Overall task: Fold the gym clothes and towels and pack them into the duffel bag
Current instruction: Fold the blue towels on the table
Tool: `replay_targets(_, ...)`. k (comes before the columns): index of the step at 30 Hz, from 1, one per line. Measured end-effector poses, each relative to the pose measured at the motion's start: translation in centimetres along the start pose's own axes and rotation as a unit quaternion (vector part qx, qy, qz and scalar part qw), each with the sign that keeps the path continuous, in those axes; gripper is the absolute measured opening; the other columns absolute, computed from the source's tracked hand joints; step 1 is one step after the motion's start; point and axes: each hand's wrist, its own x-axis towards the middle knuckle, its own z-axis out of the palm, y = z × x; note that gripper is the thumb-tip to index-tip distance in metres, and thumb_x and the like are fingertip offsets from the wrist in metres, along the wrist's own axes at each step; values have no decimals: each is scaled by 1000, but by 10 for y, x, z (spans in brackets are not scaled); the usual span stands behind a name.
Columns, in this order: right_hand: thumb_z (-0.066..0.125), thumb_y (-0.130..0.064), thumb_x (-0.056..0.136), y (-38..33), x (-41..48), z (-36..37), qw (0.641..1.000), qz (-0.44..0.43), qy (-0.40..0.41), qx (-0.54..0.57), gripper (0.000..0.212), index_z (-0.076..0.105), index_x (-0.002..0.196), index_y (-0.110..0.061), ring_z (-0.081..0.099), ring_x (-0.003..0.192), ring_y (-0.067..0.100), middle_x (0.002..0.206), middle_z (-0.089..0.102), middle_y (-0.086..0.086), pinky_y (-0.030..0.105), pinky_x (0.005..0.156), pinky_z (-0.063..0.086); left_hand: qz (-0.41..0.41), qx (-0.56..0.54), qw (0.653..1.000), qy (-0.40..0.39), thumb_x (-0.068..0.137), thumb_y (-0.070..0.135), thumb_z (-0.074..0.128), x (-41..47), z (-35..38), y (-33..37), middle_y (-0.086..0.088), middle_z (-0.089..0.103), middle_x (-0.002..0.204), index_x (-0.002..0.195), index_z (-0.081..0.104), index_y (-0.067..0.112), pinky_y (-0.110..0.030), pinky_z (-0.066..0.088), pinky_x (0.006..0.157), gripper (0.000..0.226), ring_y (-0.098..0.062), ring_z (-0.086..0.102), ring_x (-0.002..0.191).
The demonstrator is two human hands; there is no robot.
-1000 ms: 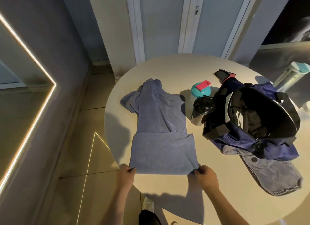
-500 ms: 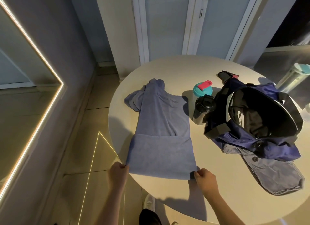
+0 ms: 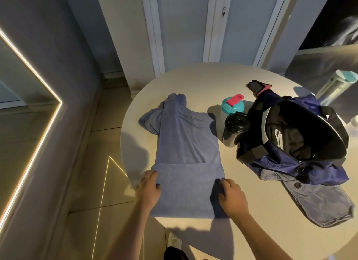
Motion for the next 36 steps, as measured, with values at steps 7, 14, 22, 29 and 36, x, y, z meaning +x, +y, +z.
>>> replay_targets(7,48,-38,93,-36,64,-9,994,-80,-57,-55,71,9,151,-26,14,144,24,159,3,-4,40,116,15,157,214,958,-113,97,35,40,74,-9,22,9,7,159,151,15,26,-38,14,114,61,-18,6,146)
replay_targets(14,35,-50,96,-32,72,-3,993,9,-79,-88,63,14,150,-25,12,145,18,159,7,-4,39,117,7,131,285,946,-87,97,47,28,95,-1,-8,3,30,154,146,34,20,-42,24,110,56,-25,34,136)
replay_targets(22,30,-36,101,-64,119,-27,998,15,14,-51,42,42,138,-19,39,127,23,143,42,0,34,99,31,242,214,934,149,84,30,53,147,-32,19,0,65,69,72,69,15,-31,42,61,25,-23,60,68)
replay_targets(29,39,-28,99,-78,204,-54,1000,1,-12,-1,58,15,150,-17,24,140,29,158,13,3,39,112,25,256,204,944,27,99,36,40,255,-56,71,-4,28,155,147,31,15,-44,23,113,53,-25,28,140)
replay_targets(36,29,-32,102,-84,235,-51,992,65,-12,-110,39,53,127,-14,44,121,27,133,51,5,40,98,34,222,221,947,66,101,40,26,287,-57,71,-4,60,119,114,61,16,-36,35,95,44,-24,52,112)
